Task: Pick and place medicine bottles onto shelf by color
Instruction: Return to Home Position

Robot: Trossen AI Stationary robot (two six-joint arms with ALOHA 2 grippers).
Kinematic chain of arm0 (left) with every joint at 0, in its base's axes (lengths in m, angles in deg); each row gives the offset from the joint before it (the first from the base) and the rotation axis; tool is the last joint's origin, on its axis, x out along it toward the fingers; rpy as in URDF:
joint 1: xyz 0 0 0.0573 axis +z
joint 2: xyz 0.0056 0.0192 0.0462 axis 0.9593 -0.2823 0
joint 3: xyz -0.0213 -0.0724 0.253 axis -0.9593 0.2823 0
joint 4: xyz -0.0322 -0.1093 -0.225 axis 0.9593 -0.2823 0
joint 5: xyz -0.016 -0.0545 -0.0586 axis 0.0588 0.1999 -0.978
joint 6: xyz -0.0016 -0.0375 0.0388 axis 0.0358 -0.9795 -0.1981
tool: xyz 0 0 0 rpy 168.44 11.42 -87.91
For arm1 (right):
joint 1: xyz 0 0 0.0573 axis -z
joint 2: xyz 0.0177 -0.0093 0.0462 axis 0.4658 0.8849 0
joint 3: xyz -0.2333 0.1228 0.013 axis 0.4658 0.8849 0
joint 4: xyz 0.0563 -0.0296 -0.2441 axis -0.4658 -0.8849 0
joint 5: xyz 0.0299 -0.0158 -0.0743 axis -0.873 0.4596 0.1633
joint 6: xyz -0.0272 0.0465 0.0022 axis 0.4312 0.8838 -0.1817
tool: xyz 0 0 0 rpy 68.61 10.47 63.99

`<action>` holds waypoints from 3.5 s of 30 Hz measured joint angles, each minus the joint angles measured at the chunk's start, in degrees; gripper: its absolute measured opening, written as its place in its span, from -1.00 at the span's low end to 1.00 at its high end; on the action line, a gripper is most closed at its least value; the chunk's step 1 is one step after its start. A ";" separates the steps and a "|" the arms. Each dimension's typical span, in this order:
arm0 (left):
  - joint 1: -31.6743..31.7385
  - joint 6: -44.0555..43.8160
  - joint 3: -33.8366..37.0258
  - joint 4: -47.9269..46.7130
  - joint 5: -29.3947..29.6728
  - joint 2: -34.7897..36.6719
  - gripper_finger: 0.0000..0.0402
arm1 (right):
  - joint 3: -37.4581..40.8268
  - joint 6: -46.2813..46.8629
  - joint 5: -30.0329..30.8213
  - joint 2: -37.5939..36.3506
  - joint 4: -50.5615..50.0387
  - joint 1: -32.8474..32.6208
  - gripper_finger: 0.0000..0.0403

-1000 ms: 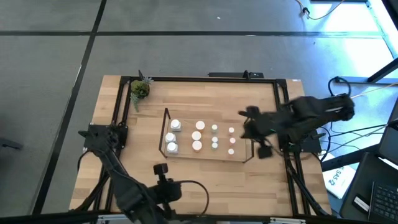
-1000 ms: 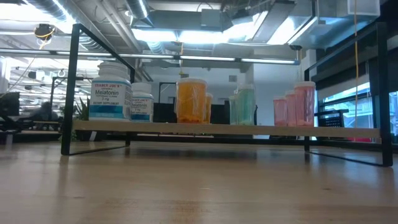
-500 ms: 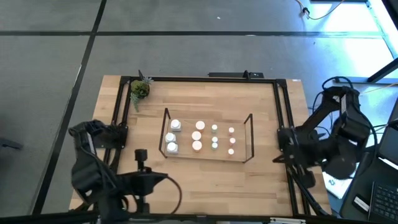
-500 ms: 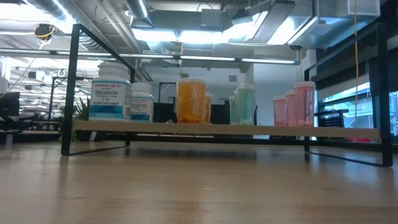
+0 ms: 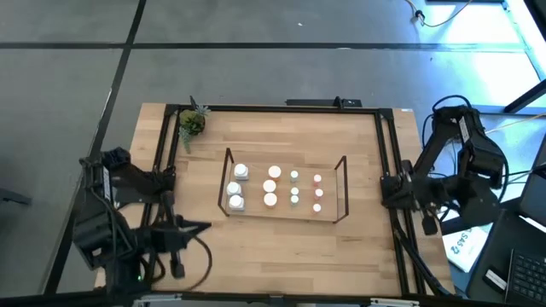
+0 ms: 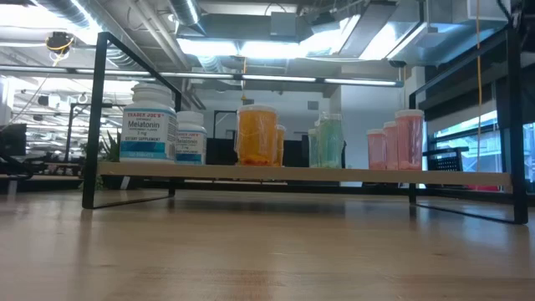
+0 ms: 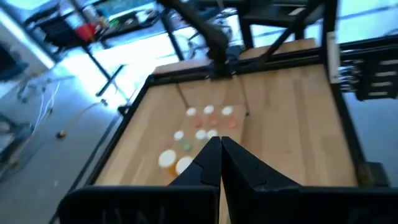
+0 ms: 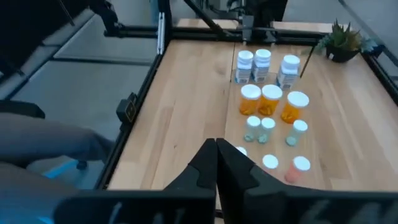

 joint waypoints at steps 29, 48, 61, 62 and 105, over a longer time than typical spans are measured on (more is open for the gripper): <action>15.74 45.45 77.72 97.50 -28.14 43.01 -1.00 | 37.09 -27.13 -25.04 -24.63 50.09 11.39 -1.00; 33.72 46.83 94.74 106.97 -49.85 52.68 -1.00 | 47.62 -40.40 -49.19 -26.61 64.21 34.37 -1.00; 32.92 46.68 108.71 114.68 -49.81 64.27 -1.00 | 52.83 -43.18 -56.24 -39.16 63.15 43.30 -1.00; 32.86 46.70 109.41 115.02 -49.81 64.90 -1.00 | 53.51 -43.38 -56.28 -40.02 63.36 43.60 -1.00; 32.78 46.50 115.74 114.49 -48.86 69.90 -1.00 | 71.87 -46.29 -60.35 -50.66 73.95 50.10 -0.97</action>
